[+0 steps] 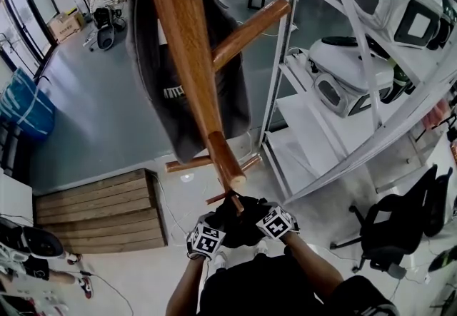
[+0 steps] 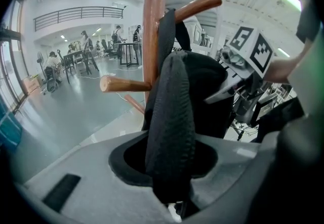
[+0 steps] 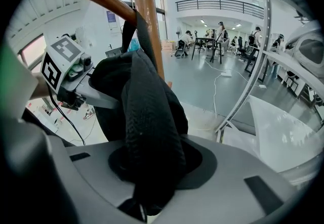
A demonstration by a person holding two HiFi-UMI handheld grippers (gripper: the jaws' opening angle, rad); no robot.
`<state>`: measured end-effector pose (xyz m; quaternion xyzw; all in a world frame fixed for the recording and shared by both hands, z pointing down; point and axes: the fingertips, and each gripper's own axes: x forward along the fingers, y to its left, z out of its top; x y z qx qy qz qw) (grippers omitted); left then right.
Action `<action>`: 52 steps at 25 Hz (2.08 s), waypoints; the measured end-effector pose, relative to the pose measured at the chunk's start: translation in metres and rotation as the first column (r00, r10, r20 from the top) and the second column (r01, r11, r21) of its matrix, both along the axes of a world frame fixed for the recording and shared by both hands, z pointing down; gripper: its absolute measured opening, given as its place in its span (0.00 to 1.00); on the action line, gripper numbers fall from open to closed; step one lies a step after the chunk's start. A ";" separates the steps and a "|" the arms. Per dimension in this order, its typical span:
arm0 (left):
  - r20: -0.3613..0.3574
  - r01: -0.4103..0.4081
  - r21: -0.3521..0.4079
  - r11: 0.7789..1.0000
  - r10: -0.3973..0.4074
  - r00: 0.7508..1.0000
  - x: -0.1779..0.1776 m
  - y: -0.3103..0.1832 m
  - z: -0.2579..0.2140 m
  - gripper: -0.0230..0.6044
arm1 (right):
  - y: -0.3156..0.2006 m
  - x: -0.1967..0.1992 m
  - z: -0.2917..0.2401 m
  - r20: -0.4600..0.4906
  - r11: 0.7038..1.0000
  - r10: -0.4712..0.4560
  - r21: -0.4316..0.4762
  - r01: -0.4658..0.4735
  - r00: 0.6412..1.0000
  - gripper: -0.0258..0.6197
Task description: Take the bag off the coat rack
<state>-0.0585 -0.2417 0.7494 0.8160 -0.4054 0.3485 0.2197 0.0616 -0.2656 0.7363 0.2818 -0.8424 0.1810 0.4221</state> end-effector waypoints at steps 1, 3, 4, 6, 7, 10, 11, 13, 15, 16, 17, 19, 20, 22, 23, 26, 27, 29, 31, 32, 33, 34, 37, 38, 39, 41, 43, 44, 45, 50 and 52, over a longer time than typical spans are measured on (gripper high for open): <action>-0.002 -0.002 0.001 1.000 0.002 1.000 0.000 0.001 -0.002 0.24 | 0.002 -0.001 -0.001 0.005 1.000 0.001 0.000 -0.001 1.000 0.21; -0.004 -0.004 0.003 1.000 0.004 1.000 0.000 0.003 -0.005 0.24 | 0.004 -0.001 -0.003 0.014 1.000 0.007 -0.003 -0.007 1.000 0.21; -0.005 -0.004 0.007 1.000 0.004 1.000 0.000 0.004 -0.005 0.24 | 0.006 -0.002 -0.004 0.018 1.000 0.010 -0.005 -0.010 1.000 0.21; -0.009 -0.008 0.015 1.000 0.008 1.000 0.000 0.005 -0.005 0.24 | 0.008 -0.002 -0.006 0.023 1.000 0.014 -0.007 -0.014 1.000 0.21; -0.010 -0.009 0.013 1.000 0.009 1.000 -0.001 0.006 -0.006 0.24 | 0.009 -0.002 -0.008 0.025 1.000 0.015 -0.007 -0.015 1.000 0.21; -0.008 -0.008 0.005 1.000 0.008 1.000 -0.003 0.012 -0.010 0.23 | 0.014 -0.004 -0.013 0.029 1.000 0.015 -0.003 -0.015 0.999 0.20; -0.009 -0.009 0.007 1.000 0.009 1.000 -0.003 0.013 -0.012 0.23 | 0.015 -0.004 -0.015 0.029 1.000 0.017 -0.001 -0.017 0.999 0.20; -0.013 -0.012 0.013 1.000 0.013 1.000 -0.002 0.015 -0.016 0.23 | 0.018 -0.003 -0.018 0.030 1.000 0.023 0.003 -0.023 0.999 0.20; -0.017 -0.015 0.014 1.000 0.015 1.000 -0.001 0.017 -0.020 0.23 | 0.020 -0.002 -0.022 0.031 1.000 0.030 0.008 -0.030 0.999 0.20; -0.020 -0.016 0.018 1.000 0.017 1.000 -0.001 0.018 -0.022 0.23 | 0.022 -0.002 -0.024 0.031 0.999 0.033 0.011 -0.034 0.999 0.20; -0.021 -0.019 0.023 1.000 0.019 1.000 0.000 0.018 -0.025 0.23 | 0.023 -0.001 -0.026 0.032 0.999 0.037 0.014 -0.037 0.999 0.20; -0.021 -0.022 0.025 0.999 0.022 1.000 0.000 0.020 -0.027 0.23 | 0.025 -0.001 -0.031 0.032 0.999 0.044 0.019 -0.044 0.999 0.20; -0.022 -0.023 0.023 0.999 0.024 0.999 0.001 0.022 -0.028 0.23 | 0.027 0.000 -0.033 0.031 0.999 0.047 0.022 -0.048 0.998 0.20; -0.028 -0.029 0.030 0.999 0.030 0.999 0.003 0.024 -0.032 0.23 | 0.029 0.002 -0.037 0.030 0.998 0.053 0.029 -0.054 0.998 0.20; -0.030 -0.034 0.036 0.999 0.035 0.999 0.004 0.024 -0.034 0.23 | 0.031 0.003 -0.039 0.030 0.998 0.057 0.032 -0.057 0.998 0.20; -0.035 -0.050 0.052 0.997 0.052 0.998 0.008 0.024 -0.041 0.23 | 0.034 0.006 -0.046 0.032 0.997 0.071 0.037 -0.073 0.997 0.20; -0.037 -0.057 0.060 0.997 0.059 0.998 0.010 0.024 -0.044 0.23 | 0.035 0.007 -0.048 0.033 0.996 0.078 0.040 -0.079 0.996 0.20; -0.040 -0.070 0.076 0.995 0.073 0.997 0.012 0.024 -0.048 0.23 | 0.038 0.008 -0.051 0.034 0.995 0.090 0.045 -0.091 0.995 0.20; -0.041 -0.077 0.080 0.994 0.080 0.996 0.013 0.026 -0.051 0.23 | 0.041 0.010 -0.054 0.033 0.994 0.098 0.049 -0.100 0.995 0.20; -0.041 -0.080 0.078 0.994 0.083 0.996 0.013 0.028 -0.052 0.23 | 0.043 0.010 -0.055 0.034 0.993 0.102 0.051 -0.103 0.994 0.20; -0.041 -0.084 0.078 0.993 0.087 0.995 0.014 0.030 -0.054 0.23 | 0.045 0.010 -0.057 0.034 0.993 0.105 0.052 -0.107 0.994 0.20; -0.041 -0.090 0.077 0.993 0.093 0.995 0.014 0.031 -0.054 0.23 | 0.047 0.011 -0.058 0.034 0.993 0.108 0.053 -0.110 0.994 0.20; -0.041 -0.104 0.072 0.992 0.107 0.993 0.014 0.037 -0.059 0.23 | 0.053 0.011 -0.062 0.031 0.991 0.118 0.057 -0.119 0.993 0.20; -0.042 -0.108 0.071 0.992 0.111 0.993 0.014 0.039 -0.061 0.23 | 0.056 0.011 -0.063 0.030 0.991 0.121 0.057 -0.123 0.992 0.19; -0.044 -0.113 0.071 0.991 0.116 0.992 0.014 0.041 -0.063 0.23 | 0.059 0.011 -0.064 0.030 0.990 0.126 0.058 -0.127 0.992 0.19; -0.048 -0.122 0.077 0.990 0.126 0.991 0.014 0.044 -0.064 0.23 | 0.064 0.010 -0.066 0.029 0.989 0.135 0.058 -0.136 0.990 0.19; -0.051 -0.131 0.088 0.987 0.136 0.989 0.014 0.047 -0.064 0.23 | 0.070 0.010 -0.067 0.030 0.988 0.143 0.057 -0.145 0.989 0.19; -0.051 -0.137 0.086 0.987 0.141 0.989 0.014 0.050 -0.064 0.23 | 0.073 0.009 -0.068 0.030 0.987 0.147 0.057 -0.149 0.989 0.19; -0.051 -0.141 0.082 0.987 0.146 0.988 0.013 0.053 -0.064 0.23 | 0.076 0.008 -0.069 0.030 0.987 0.151 0.057 -0.152 0.988 0.19; -0.056 -0.158 0.077 0.984 0.162 0.985 0.009 0.068 -0.064 0.23 | 0.092 0.005 -0.069 0.025 0.985 0.165 0.056 -0.166 0.986 0.19; -0.055 -0.165 0.071 0.984 0.169 0.984 0.007 0.075 -0.064 0.23 | 0.098 0.003 -0.069 0.025 0.984 0.168 0.053 -0.169 0.985 0.19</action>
